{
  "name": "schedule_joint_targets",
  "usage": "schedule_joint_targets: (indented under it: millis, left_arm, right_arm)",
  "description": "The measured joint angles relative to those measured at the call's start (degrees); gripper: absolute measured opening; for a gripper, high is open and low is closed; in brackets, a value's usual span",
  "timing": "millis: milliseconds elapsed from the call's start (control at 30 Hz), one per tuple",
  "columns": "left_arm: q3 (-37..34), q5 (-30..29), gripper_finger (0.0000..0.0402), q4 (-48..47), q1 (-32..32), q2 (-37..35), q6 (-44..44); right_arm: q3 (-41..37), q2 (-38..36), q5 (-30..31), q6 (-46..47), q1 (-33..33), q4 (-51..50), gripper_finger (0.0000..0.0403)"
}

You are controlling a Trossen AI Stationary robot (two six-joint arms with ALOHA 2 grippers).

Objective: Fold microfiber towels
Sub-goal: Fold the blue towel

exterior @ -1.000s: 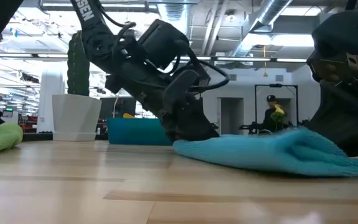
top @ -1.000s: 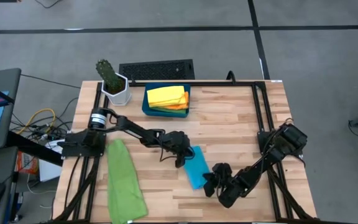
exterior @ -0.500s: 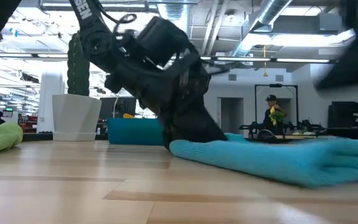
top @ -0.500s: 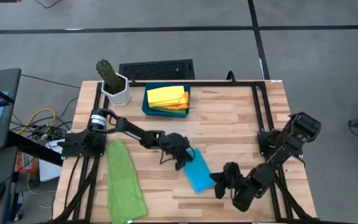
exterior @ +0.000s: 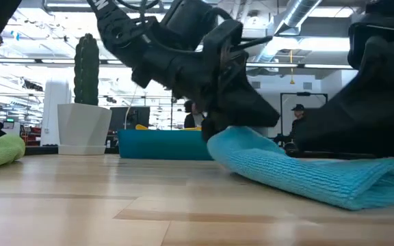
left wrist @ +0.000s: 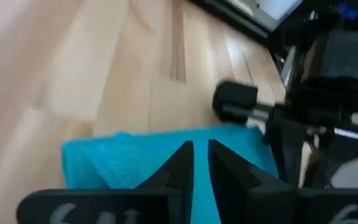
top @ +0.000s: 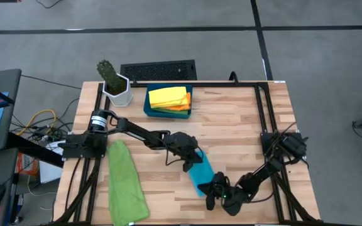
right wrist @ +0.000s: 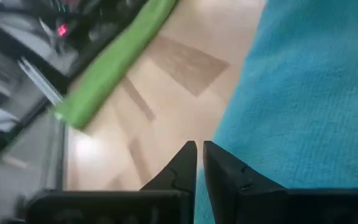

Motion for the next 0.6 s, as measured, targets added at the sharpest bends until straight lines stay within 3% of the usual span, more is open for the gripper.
schedule_joint_targets:
  millis: [167,367,600]
  left_arm:
    - [0.92,-1.68,0.0038,-4.21,0.11,-0.09,5.01]
    - [0.92,-1.07,0.0038,-9.64,0.78,-1.26,8.66]
    - [0.96,-6.75,0.0038,-13.32,0.93,-5.02,15.80]
  right_arm:
    - [0.03,0.42,1.64,2.46,1.71,-1.14,0.0053]
    - [-0.01,-3.04,-2.98,3.97,1.46,-8.52,0.0053]
    - [0.01,-4.03,-10.01,3.47,-0.44,-11.62,0.0053]
